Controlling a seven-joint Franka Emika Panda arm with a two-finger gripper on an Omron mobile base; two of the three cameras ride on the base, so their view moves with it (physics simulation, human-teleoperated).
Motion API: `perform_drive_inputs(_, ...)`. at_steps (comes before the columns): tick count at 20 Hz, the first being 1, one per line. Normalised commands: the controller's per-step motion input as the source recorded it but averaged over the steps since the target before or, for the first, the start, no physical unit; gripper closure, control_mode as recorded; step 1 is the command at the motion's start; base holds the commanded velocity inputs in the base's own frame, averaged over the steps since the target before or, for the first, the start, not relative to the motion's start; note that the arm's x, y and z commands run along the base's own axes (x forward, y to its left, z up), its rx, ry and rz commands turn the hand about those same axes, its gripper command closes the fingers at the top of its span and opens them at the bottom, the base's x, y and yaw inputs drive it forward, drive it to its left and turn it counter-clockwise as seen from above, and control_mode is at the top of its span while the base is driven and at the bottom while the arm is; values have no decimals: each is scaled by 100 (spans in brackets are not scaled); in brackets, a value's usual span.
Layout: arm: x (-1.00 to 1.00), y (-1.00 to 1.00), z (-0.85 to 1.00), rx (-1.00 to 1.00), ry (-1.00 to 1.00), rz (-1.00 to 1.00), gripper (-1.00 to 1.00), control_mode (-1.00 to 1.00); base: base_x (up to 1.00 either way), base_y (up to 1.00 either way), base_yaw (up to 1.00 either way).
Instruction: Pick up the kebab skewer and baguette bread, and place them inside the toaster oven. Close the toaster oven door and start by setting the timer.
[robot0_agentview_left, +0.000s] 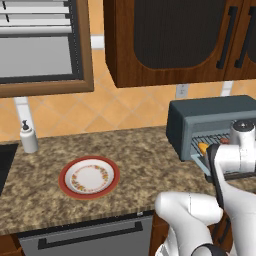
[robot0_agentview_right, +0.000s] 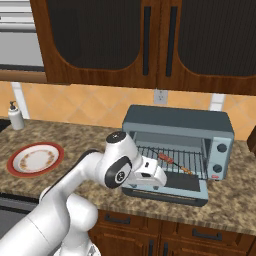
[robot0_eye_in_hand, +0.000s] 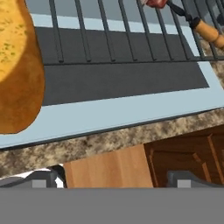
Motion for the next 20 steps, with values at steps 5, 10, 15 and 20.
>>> perform_drive_inputs(5, 0, 0, -4, 0, 0, -10, -100, -100, 0, 0, 0)
perform_drive_inputs(10, 0, 0, -4, 0, -1, -9, -100, -100, 0, 0, 0)
perform_drive_inputs(15, 7, 0, -2, 0, -1, -7, -100, -100, 0, 0, 0)
perform_drive_inputs(20, 15, 0, -2, 0, -3, -5, -100, -100, 0, 0, 0)
